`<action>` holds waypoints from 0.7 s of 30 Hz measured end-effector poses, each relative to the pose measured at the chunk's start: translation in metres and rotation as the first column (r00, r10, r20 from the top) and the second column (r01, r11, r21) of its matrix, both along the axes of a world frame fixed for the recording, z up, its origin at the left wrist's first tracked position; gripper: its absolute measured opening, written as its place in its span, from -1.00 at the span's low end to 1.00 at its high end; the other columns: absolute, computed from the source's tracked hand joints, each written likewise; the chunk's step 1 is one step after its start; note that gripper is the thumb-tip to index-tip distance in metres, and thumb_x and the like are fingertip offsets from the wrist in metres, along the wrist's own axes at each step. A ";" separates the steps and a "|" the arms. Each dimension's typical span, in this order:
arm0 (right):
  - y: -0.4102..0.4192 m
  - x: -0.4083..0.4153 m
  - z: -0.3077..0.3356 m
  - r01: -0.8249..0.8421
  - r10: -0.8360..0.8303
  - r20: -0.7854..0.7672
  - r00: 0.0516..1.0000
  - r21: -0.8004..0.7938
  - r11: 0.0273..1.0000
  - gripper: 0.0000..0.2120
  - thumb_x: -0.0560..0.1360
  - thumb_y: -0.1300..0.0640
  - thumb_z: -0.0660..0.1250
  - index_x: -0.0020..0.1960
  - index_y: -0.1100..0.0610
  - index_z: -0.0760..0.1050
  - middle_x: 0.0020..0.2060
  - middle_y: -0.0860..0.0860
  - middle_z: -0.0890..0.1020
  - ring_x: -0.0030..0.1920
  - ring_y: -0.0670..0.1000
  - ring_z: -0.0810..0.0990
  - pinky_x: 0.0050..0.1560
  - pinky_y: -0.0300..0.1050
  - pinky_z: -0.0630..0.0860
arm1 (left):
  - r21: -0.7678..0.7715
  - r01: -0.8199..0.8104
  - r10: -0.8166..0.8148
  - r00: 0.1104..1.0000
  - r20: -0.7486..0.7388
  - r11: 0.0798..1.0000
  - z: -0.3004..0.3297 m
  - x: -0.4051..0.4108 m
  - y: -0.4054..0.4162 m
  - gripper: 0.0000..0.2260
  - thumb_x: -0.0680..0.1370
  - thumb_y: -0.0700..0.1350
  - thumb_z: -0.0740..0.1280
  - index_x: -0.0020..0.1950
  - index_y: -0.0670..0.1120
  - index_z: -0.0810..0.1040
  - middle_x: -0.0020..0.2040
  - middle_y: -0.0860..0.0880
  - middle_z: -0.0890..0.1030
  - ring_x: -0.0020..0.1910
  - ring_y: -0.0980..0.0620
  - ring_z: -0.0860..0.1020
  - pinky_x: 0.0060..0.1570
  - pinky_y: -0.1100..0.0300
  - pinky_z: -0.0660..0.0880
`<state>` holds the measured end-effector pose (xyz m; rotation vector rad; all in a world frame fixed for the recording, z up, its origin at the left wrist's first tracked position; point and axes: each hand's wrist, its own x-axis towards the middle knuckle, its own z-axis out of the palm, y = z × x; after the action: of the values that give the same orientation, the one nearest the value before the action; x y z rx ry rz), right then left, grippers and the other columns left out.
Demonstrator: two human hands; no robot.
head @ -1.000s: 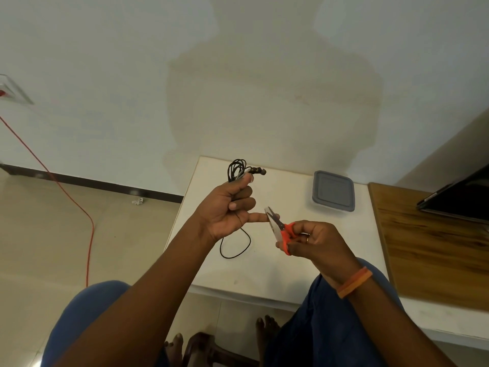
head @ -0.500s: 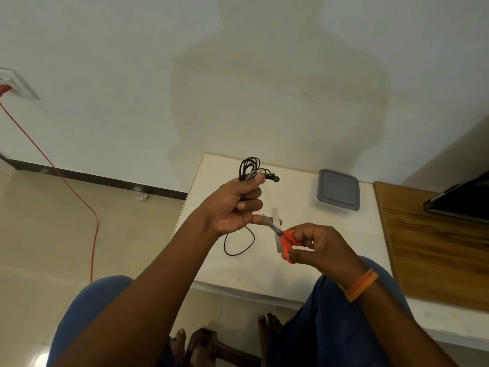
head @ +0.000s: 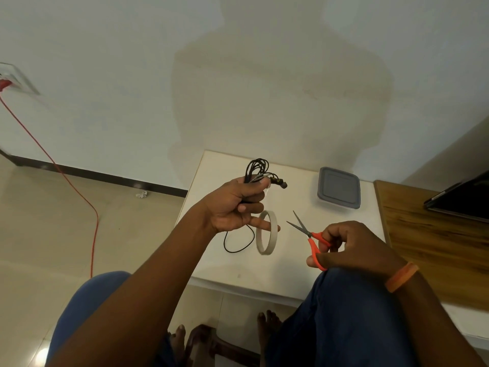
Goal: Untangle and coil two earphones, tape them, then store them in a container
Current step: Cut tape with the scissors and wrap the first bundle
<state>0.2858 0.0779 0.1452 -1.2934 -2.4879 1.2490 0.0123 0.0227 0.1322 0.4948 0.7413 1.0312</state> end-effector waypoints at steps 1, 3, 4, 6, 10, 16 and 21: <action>0.001 -0.001 0.000 -0.021 0.021 -0.001 1.000 -0.021 1.000 -0.49 0.05 -0.38 0.48 -0.34 0.05 0.61 -0.37 0.02 0.63 -0.28 0.06 0.56 -0.33 -0.25 0.49 | 0.000 0.017 -0.017 1.000 -0.015 1.000 0.000 0.000 0.000 -0.89 0.56 -0.10 0.34 -0.11 -0.03 0.44 -0.50 0.11 0.22 -0.59 0.18 0.19 0.10 -0.42 0.48; 0.001 -0.005 -0.001 -0.054 0.054 -0.003 0.999 -0.054 0.997 -0.54 0.06 -0.37 0.50 -0.37 0.02 0.61 -0.37 0.01 0.63 -0.27 0.05 0.56 -0.32 -0.28 0.48 | -0.002 0.052 -0.052 0.998 -0.031 0.999 0.000 0.002 0.000 -0.90 0.55 -0.10 0.34 -0.12 -0.03 0.44 -0.49 0.11 0.22 -0.58 0.19 0.19 0.07 -0.39 0.51; 0.001 -0.007 -0.001 -0.071 0.071 -0.003 0.997 -0.068 0.995 -0.57 0.08 -0.36 0.53 -0.39 0.00 0.60 -0.37 0.01 0.62 -0.27 0.03 0.55 -0.32 -0.32 0.47 | -0.006 0.071 -0.072 0.997 -0.033 0.997 -0.001 0.002 0.000 -0.90 0.56 -0.10 0.34 -0.11 -0.04 0.45 -0.48 0.10 0.22 -0.58 0.19 0.19 0.08 -0.40 0.50; 0.000 -0.012 -0.002 -0.110 0.111 0.003 0.994 -0.085 0.990 -0.62 0.14 -0.30 0.58 -0.38 -0.01 0.60 -0.37 -0.01 0.62 -0.30 -0.04 0.54 -0.30 -0.37 0.46 | -0.011 0.112 -0.113 0.993 -0.036 0.994 -0.001 0.003 -0.001 -0.92 0.57 -0.11 0.33 -0.10 -0.05 0.47 -0.46 0.10 0.22 -0.58 0.19 0.19 0.12 -0.44 0.45; -0.001 -0.016 -0.003 -0.146 0.149 0.031 0.988 -0.082 0.986 -0.67 0.20 -0.21 0.56 -0.33 0.04 0.62 -0.36 -0.03 0.62 -0.30 -0.14 0.53 -0.29 -0.38 0.45 | -0.006 0.181 -0.181 0.982 -0.062 0.984 -0.003 0.005 -0.002 -0.93 0.60 -0.13 0.31 -0.08 -0.07 0.48 -0.45 0.09 0.24 -0.57 0.20 0.22 0.21 -0.53 0.32; 0.000 -0.017 -0.002 -0.171 0.175 0.038 0.984 -0.091 0.981 -0.69 0.24 -0.16 0.56 -0.28 0.09 0.64 -0.34 0.02 0.63 -0.28 -0.03 0.53 -0.29 -0.37 0.46 | 0.010 0.307 -0.305 0.950 -0.069 0.952 -0.003 0.006 -0.002 -0.95 0.61 -0.15 0.27 -0.03 -0.10 0.44 -0.42 0.06 0.17 -0.56 0.20 0.25 0.11 -0.38 0.48; 0.000 -0.016 -0.001 -0.201 0.211 0.071 0.975 -0.124 0.972 -0.69 0.28 -0.10 0.57 -0.25 0.15 0.66 -0.35 0.04 0.63 -0.30 -0.03 0.53 -0.29 -0.35 0.45 | 0.009 0.364 -0.363 0.929 -0.076 0.931 -0.004 0.011 -0.003 -0.90 0.62 -0.17 0.25 -0.08 -0.10 0.51 -0.46 0.09 0.27 -0.56 0.21 0.26 0.13 -0.40 0.46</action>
<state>0.2697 0.0782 0.1445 -1.1566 -2.7050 1.4310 0.0229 0.0192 0.1284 0.6656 0.6716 0.6771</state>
